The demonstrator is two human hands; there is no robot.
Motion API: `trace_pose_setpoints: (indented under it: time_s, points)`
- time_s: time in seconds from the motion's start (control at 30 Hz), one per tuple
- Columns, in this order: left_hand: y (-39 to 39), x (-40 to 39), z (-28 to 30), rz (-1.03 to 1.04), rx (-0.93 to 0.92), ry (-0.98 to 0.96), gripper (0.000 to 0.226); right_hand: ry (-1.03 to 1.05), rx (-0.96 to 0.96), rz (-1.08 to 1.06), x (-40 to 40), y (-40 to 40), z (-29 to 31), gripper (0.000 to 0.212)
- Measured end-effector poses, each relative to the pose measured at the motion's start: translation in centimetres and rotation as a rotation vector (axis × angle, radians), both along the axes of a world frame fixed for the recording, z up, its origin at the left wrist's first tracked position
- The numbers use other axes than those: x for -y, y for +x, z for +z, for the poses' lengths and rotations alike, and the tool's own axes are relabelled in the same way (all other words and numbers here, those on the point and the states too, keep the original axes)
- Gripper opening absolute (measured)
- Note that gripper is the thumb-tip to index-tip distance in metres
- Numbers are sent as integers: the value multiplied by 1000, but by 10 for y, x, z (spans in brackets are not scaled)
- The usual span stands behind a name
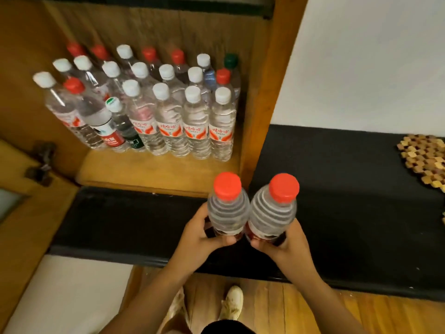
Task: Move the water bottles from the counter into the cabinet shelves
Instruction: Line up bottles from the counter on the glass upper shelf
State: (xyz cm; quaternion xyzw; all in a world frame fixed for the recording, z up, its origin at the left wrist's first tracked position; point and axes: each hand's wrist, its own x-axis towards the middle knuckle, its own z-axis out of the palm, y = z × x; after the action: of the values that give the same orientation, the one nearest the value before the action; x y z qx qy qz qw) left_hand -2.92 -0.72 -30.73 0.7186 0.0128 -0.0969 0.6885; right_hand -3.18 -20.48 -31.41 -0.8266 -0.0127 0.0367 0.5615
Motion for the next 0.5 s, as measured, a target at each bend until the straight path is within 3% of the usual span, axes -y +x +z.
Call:
trace_pose_setpoints:
  time_s: [0.33, 0.5]
  points:
    - [1, -102, 118, 245, 341, -64, 71, 203, 285, 409, -107, 31, 126, 64]
    - [-4, -146, 179, 323, 516, -77, 54, 321, 376, 534, -159, 40, 182, 63]
